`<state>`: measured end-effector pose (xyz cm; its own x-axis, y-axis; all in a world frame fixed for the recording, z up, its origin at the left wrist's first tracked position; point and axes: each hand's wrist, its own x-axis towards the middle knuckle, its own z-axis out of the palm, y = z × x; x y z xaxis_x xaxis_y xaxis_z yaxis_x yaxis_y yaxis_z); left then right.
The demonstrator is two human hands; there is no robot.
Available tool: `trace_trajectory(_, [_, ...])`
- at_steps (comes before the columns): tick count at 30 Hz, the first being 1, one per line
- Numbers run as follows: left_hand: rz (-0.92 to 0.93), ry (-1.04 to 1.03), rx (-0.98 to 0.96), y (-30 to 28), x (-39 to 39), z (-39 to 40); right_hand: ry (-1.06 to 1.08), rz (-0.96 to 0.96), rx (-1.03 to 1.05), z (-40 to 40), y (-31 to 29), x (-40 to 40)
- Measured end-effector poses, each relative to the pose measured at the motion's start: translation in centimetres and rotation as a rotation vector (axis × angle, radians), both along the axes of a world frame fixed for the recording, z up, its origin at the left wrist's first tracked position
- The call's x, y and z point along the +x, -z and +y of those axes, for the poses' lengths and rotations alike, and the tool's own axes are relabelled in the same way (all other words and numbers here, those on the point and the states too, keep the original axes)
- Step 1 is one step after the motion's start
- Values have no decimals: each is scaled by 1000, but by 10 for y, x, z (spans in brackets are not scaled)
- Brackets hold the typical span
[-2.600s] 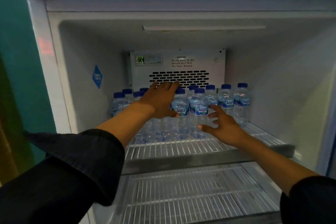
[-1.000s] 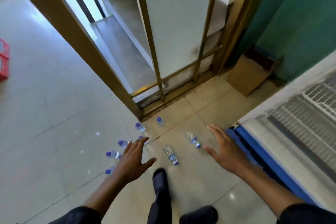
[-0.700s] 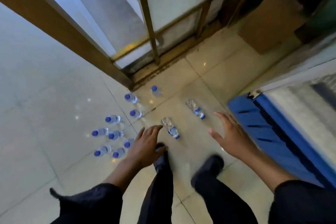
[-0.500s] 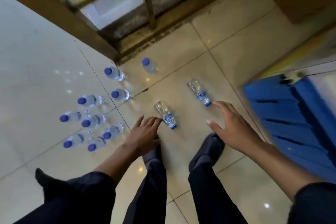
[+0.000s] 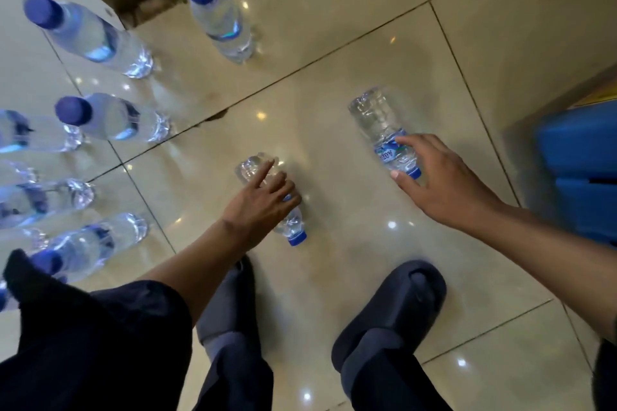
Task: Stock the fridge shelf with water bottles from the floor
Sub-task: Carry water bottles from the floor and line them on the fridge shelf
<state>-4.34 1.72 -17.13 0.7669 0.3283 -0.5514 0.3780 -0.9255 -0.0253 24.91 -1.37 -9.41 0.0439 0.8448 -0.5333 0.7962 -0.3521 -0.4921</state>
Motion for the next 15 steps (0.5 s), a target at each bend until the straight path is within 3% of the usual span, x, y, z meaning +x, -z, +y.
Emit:
trace_trajectory(4, [-23,-236,-96,3,3,3,-72,-11,47,15,8,17])
trace_trajectory(8, [-255,-912,-384,-16,3,6,-34,-51,27,26,7,29])
trace_trajectory(11, [-498,-1398,-665,-36,8,9,461,18,-58,33,2,19])
trace_trajectory(15, [-563,-1491,-739,-58,19,14,1250,392,-371,34,-3,-14])
